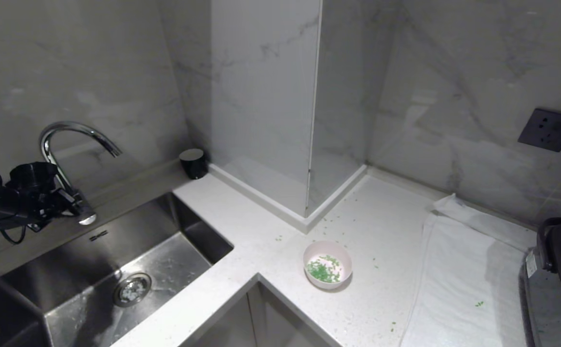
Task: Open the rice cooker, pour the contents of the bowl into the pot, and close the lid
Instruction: Turn on the tap
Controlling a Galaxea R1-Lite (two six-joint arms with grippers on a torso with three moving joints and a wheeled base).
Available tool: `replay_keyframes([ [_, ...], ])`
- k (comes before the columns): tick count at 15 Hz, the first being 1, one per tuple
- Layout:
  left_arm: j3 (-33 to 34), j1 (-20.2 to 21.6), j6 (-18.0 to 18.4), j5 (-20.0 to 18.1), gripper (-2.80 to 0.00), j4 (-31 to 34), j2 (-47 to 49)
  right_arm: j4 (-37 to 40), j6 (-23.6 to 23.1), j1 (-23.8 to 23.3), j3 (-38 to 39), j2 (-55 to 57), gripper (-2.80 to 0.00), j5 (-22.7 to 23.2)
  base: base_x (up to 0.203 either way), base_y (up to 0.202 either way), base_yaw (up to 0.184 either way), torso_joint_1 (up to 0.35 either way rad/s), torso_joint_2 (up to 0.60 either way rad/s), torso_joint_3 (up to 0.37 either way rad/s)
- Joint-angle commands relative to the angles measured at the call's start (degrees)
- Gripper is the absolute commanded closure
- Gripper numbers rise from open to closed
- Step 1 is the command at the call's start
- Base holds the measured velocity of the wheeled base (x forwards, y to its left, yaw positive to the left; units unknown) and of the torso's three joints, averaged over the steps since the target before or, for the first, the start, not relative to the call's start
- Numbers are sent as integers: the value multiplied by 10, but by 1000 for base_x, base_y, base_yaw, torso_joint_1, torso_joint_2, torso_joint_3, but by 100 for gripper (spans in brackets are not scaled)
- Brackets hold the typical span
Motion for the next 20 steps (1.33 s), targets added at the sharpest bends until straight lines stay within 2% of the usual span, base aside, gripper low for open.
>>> replay_keyframes([
  [1, 1, 0, -1, 2, 0, 1, -2, 0, 0, 0, 0, 0, 0, 0, 0, 0, 0, 0, 0, 0],
  [5, 5, -1, 0, 1, 0, 33, -3, 0, 0, 0, 0, 0, 0, 0, 0, 0, 0, 0, 0, 0],
  [8, 4, -4, 3, 1, 0, 34, -6, 0, 0, 0, 0, 0, 0, 0, 0, 0, 0, 0, 0, 0],
  [11, 2, -4, 27, 1, 0, 37, -3, 0, 0, 0, 0, 0, 0, 0, 0, 0, 0, 0, 0, 0],
  [16, -1, -4, 27, 1, 0, 38, -2, 0, 0, 0, 0, 0, 0, 0, 0, 0, 0, 0, 0, 0],
  [17, -1, -6, 27, 2, -280, 38, -1, 0, 0, 0, 0, 0, 0, 0, 0, 0, 0, 0, 0, 0],
  [20, -2, -7, 26, 2, -280, 38, -1, 0, -1, 0, 0, 0, 0, 0, 0, 0, 0, 0, 0, 0],
])
